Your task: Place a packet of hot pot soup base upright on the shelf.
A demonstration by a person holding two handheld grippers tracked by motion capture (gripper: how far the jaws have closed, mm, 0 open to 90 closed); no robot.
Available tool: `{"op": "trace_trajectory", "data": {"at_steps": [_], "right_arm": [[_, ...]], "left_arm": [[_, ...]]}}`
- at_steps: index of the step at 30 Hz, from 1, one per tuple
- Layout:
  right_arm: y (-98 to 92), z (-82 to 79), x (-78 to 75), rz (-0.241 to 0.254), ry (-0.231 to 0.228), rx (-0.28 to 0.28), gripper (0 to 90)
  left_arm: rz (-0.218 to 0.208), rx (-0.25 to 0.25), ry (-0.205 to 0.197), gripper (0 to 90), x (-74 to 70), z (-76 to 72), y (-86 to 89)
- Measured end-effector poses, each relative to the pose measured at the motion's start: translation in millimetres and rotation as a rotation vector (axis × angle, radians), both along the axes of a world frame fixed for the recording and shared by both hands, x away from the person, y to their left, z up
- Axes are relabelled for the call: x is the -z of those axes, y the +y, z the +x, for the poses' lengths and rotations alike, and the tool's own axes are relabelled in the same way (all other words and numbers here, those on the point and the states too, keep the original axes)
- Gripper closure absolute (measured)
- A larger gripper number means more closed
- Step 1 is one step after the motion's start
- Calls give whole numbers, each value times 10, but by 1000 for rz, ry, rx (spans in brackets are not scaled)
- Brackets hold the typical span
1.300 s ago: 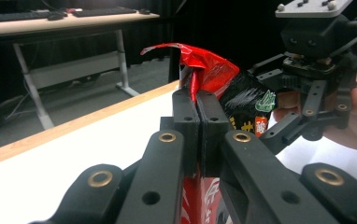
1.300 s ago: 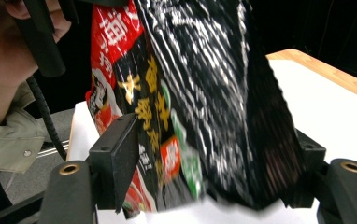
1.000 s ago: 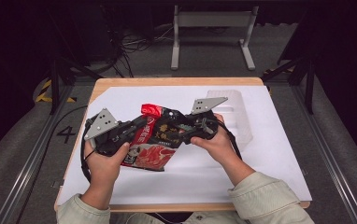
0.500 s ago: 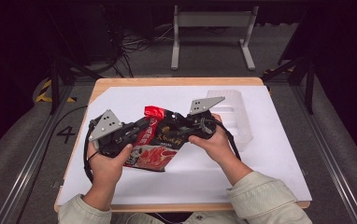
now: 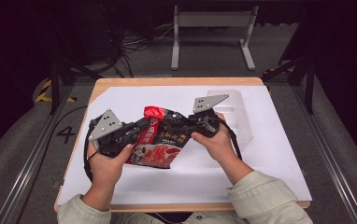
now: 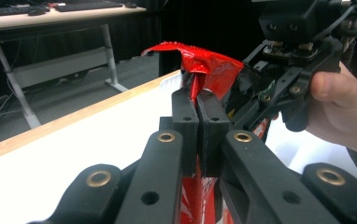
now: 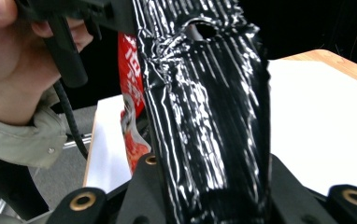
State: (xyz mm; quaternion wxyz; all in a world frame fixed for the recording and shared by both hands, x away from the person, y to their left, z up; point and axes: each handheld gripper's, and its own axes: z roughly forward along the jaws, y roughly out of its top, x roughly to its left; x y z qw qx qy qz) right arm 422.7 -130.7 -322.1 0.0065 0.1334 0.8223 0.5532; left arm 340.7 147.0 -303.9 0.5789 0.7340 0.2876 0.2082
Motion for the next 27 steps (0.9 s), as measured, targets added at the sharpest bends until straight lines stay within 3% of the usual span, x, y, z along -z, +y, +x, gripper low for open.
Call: {"op": "trace_trajectory", "data": {"at_steps": [4,7,9,18,27], "right_arm": [[-29,3,-43,12,-7,13,807],[-51,5,-83,9,-17,27,816],[-86,21,-120,13,-17,39,820],[-303,71,-405,-14,-68,97,821],[-494,132,-650,-48,-108,141,820]], "left_arm": [[1,6,8,842,4,22,8],[-12,17,24,760,1,44,35],[7,11,25,665,-1,50,44],[82,-16,81,407,9,102,122],[133,-13,117,349,14,144,230]]}}
